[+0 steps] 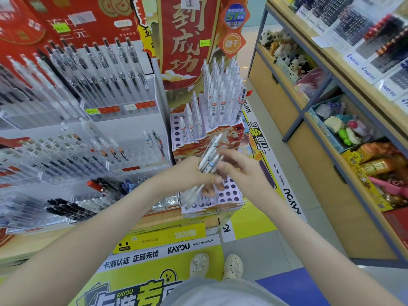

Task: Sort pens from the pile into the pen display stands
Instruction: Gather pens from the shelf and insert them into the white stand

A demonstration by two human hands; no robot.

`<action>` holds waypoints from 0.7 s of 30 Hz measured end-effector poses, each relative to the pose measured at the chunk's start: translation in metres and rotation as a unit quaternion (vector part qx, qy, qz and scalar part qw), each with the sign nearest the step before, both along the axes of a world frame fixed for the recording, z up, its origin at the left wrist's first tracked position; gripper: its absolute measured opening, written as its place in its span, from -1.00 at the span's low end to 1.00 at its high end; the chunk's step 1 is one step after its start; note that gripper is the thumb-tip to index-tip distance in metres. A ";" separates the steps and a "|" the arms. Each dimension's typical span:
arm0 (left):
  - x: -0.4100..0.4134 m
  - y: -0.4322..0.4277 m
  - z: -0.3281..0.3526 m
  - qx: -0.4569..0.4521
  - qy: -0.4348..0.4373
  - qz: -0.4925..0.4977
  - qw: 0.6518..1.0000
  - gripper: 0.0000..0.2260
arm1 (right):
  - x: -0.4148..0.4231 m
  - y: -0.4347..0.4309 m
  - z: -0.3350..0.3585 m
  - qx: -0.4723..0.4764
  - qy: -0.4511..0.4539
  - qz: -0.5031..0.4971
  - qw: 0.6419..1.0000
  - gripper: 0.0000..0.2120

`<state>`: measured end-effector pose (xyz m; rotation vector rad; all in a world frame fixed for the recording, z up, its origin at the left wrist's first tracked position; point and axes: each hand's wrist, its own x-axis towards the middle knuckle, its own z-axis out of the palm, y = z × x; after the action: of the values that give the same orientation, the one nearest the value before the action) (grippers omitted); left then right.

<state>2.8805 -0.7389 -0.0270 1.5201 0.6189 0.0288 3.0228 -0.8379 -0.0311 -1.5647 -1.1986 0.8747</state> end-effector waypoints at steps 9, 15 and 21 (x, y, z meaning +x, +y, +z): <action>-0.001 0.008 0.004 0.051 0.032 0.080 0.995 -0.92 | 0.044 -0.012 0.005 0.102 0.166 -0.173 0.965 -0.82; -0.008 0.006 0.002 0.141 0.095 0.095 0.981 -0.73 | 0.045 -0.025 -0.027 0.018 -0.028 -0.121 0.992 -0.76; -0.015 0.006 -0.006 0.080 0.061 0.059 0.993 -0.87 | 0.026 -0.024 -0.065 -0.048 -0.169 0.019 0.984 -0.88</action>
<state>2.8652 -0.7333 -0.0333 1.6475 0.8194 0.0788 3.0486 -0.8615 -0.0964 -1.8249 -1.4464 0.7179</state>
